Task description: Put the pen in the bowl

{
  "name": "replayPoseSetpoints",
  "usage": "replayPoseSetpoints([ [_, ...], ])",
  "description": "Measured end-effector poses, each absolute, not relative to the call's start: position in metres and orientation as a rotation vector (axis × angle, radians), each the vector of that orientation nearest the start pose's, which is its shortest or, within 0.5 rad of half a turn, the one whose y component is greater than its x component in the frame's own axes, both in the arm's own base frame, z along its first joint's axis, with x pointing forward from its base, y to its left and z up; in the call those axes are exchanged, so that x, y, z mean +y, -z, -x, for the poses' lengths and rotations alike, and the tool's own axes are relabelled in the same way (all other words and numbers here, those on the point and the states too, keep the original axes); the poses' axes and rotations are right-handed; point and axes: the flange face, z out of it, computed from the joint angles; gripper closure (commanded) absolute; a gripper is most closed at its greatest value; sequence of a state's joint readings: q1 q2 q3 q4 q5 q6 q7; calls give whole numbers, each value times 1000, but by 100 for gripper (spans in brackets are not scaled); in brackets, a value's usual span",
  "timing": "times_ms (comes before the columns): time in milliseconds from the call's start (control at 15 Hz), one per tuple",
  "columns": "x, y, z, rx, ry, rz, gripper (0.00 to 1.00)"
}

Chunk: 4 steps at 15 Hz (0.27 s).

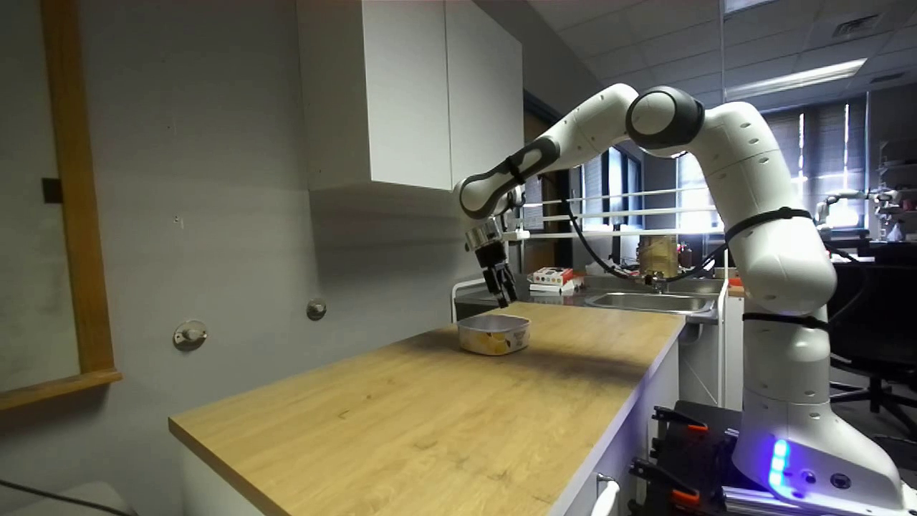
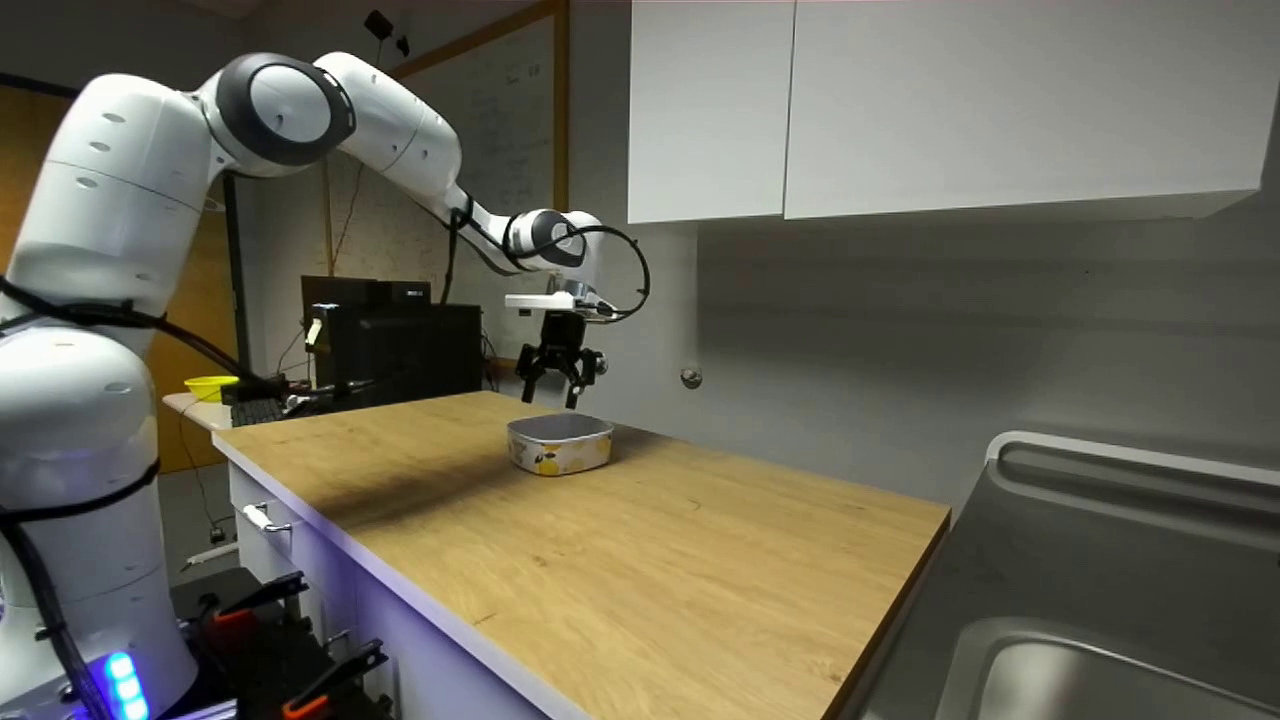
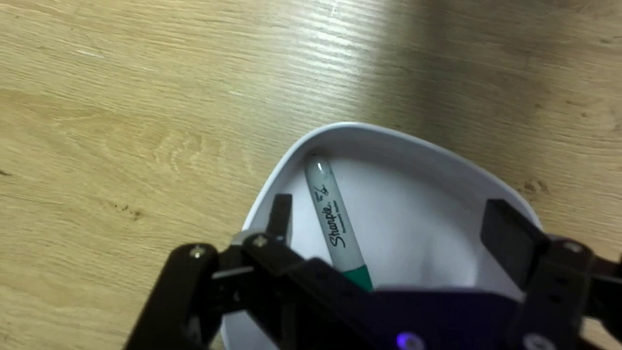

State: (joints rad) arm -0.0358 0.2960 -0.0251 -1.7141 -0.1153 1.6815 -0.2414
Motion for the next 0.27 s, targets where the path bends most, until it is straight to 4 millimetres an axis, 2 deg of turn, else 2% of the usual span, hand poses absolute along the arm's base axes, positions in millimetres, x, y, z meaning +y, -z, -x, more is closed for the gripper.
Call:
replayPoseSetpoints([
  [267, -46, -423, -590, -434, -471, 3139, 0],
])
